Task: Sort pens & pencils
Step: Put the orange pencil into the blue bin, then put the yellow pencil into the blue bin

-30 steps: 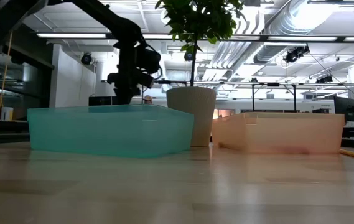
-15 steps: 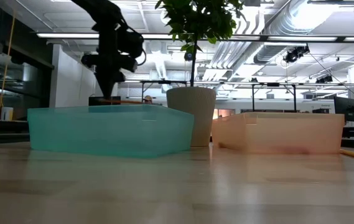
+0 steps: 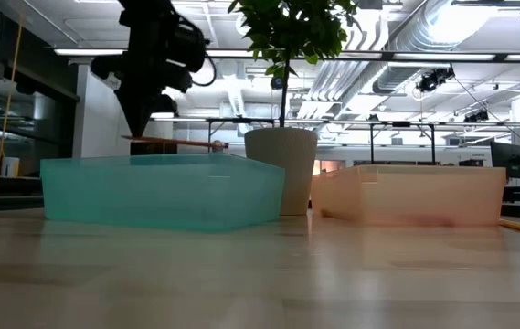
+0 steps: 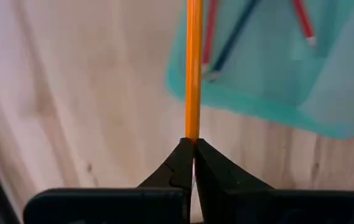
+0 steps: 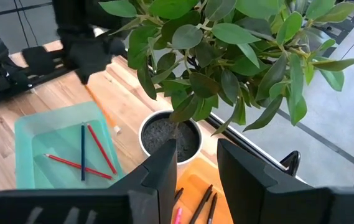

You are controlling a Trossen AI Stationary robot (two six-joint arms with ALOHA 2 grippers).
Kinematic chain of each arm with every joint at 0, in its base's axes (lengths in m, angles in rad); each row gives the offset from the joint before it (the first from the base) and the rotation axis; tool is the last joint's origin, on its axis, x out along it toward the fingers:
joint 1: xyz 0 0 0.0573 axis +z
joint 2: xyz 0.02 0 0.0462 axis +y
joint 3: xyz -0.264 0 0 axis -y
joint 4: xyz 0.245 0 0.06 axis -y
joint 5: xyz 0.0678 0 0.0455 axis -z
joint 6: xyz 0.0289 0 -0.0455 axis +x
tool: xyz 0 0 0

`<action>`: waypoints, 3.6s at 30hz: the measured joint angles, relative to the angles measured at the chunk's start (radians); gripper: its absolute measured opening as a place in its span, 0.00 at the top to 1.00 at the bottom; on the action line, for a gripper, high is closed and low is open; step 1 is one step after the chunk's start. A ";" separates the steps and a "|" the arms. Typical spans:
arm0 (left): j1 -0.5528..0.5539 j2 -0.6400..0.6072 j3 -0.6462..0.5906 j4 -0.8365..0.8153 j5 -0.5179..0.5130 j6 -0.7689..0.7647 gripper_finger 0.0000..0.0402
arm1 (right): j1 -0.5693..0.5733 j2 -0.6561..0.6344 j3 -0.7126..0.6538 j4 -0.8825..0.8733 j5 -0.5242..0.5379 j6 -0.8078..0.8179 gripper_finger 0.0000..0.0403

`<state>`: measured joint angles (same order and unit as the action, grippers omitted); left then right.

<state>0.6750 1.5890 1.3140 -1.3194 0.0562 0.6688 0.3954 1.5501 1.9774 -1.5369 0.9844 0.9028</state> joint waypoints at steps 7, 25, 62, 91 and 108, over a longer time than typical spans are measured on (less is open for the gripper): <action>-0.157 0.000 0.000 0.011 0.030 -0.059 1.00 | 0.000 0.000 0.000 0.000 -0.010 -0.015 0.73; -0.376 0.011 -0.001 0.189 0.089 -0.230 0.97 | 0.009 -0.001 0.000 0.000 -0.064 -0.070 0.73; -0.866 -0.369 0.000 0.619 -0.459 -0.573 0.60 | 0.066 -0.086 -0.552 0.214 -0.742 -0.030 0.73; -1.297 -0.363 0.000 0.507 -1.181 -1.182 0.60 | 0.008 0.055 -0.782 0.314 -1.008 -1.103 0.73; -1.297 -0.315 0.000 0.488 -1.199 -1.279 0.60 | -0.055 0.121 -0.829 0.492 -1.013 -1.332 0.73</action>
<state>-0.6220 1.2743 1.3144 -0.8311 -1.1428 -0.6098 0.3404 1.6709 1.1479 -1.0451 -0.0289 -0.4289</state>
